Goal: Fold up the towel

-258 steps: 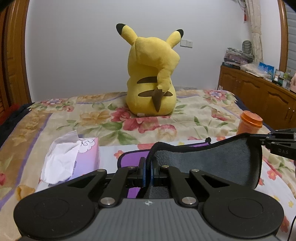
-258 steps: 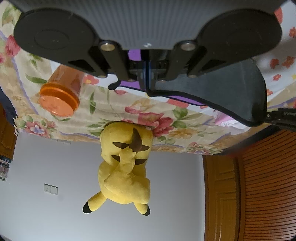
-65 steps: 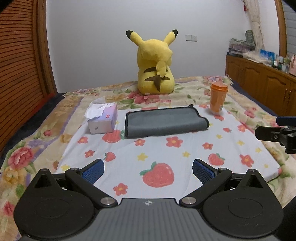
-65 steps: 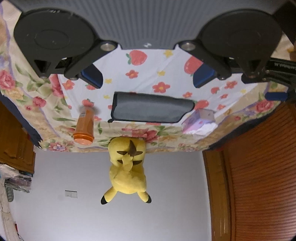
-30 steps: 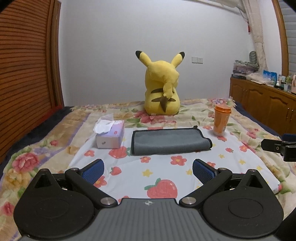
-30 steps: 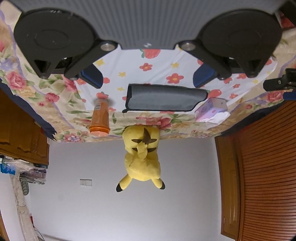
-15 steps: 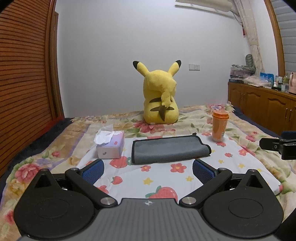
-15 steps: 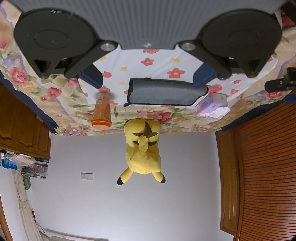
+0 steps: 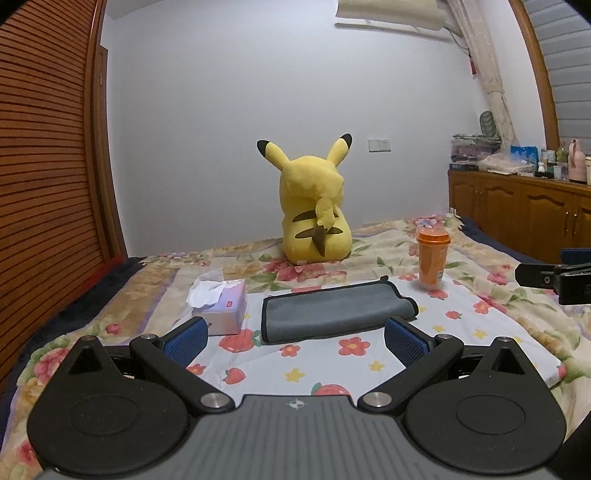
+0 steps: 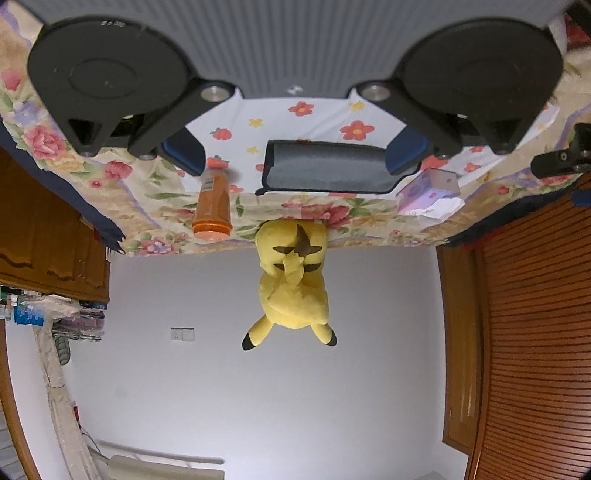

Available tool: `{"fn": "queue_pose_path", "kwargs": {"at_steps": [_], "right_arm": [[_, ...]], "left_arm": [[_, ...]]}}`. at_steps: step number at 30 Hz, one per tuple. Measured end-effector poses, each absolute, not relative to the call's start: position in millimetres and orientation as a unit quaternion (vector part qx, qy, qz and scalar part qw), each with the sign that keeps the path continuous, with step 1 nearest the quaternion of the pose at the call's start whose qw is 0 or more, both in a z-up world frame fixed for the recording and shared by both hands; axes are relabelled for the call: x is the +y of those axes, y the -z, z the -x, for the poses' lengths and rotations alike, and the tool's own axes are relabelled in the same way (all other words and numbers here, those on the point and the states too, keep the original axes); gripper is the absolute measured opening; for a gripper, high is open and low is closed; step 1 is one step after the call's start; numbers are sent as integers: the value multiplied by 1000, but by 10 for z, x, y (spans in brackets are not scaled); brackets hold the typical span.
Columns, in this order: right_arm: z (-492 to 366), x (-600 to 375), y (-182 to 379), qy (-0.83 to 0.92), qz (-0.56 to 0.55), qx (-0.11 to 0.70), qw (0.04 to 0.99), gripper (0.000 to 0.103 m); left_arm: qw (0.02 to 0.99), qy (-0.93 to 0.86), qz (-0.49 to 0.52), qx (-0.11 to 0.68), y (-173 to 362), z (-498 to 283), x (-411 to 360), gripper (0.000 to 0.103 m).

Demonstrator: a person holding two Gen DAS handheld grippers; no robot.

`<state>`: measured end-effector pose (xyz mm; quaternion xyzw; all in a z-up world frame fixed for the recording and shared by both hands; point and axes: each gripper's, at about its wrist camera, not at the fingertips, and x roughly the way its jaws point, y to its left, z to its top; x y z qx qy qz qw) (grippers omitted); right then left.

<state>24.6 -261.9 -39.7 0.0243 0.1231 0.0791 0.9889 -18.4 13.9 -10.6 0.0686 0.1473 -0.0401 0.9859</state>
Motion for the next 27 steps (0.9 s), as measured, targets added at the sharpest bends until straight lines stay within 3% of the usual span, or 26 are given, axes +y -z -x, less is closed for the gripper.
{"fn": "queue_pose_path", "kwargs": {"at_steps": [27], "right_arm": [[-253, -2618, 400, -78, -23, 122, 989, 103]], "left_arm": [[986, 38, -64, 149, 111, 181, 153, 103]]}}
